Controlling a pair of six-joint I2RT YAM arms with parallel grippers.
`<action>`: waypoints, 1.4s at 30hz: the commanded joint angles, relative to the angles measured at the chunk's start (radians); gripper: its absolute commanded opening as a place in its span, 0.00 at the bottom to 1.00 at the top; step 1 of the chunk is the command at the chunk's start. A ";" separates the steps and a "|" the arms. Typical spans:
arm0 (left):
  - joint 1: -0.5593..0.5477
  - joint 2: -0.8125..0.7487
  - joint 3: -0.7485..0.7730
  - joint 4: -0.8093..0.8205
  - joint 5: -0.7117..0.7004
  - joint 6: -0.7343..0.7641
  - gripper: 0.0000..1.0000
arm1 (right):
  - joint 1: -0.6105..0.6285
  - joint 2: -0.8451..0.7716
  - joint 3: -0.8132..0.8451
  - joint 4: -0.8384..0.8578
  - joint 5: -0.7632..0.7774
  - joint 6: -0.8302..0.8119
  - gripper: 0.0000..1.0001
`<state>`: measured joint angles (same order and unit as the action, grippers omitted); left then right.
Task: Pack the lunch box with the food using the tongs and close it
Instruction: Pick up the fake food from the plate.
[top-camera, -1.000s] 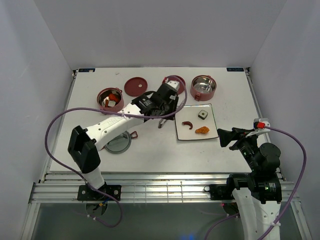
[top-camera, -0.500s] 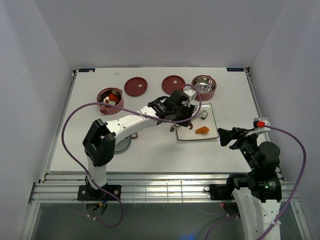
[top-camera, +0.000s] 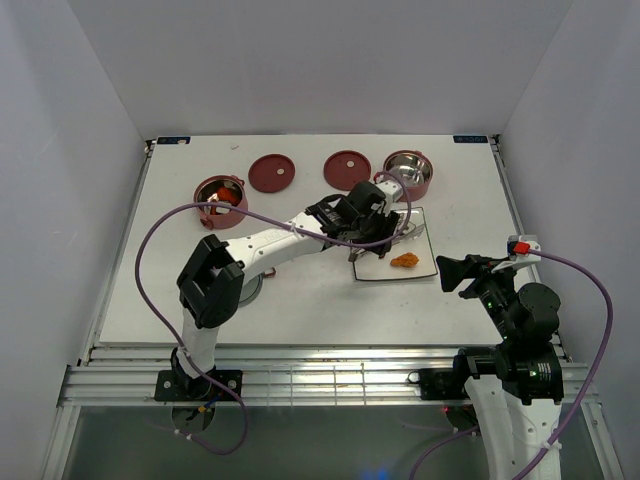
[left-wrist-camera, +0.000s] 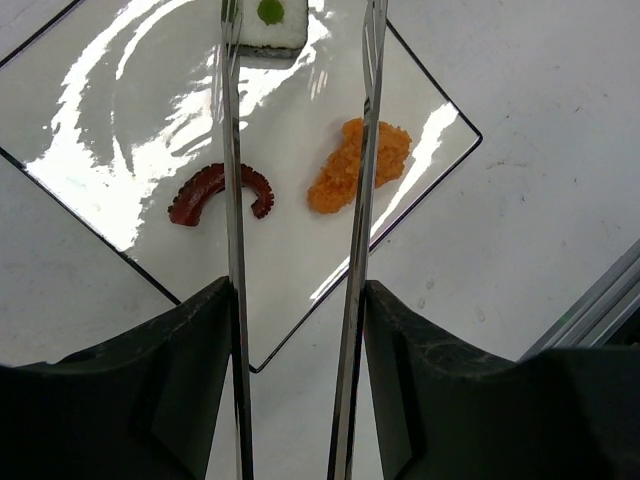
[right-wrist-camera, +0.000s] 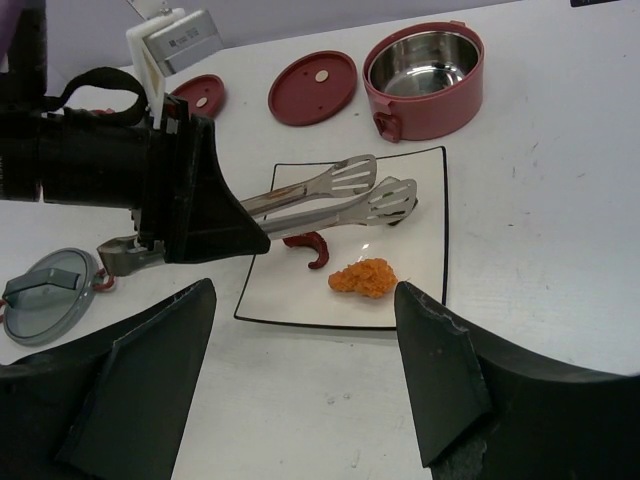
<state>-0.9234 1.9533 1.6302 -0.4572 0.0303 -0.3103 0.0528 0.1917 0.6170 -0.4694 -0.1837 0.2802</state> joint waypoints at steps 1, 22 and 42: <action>-0.015 0.001 0.039 0.026 -0.007 0.013 0.63 | -0.001 -0.009 0.015 0.023 0.010 -0.012 0.78; -0.026 0.056 0.059 0.028 -0.112 0.036 0.64 | 0.001 -0.011 0.006 0.029 0.016 -0.012 0.78; -0.026 0.102 0.103 -0.009 -0.113 0.040 0.49 | -0.001 -0.008 0.003 0.038 0.018 -0.012 0.78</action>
<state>-0.9459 2.0979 1.6844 -0.4599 -0.0708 -0.2722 0.0528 0.1890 0.6170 -0.4698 -0.1776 0.2798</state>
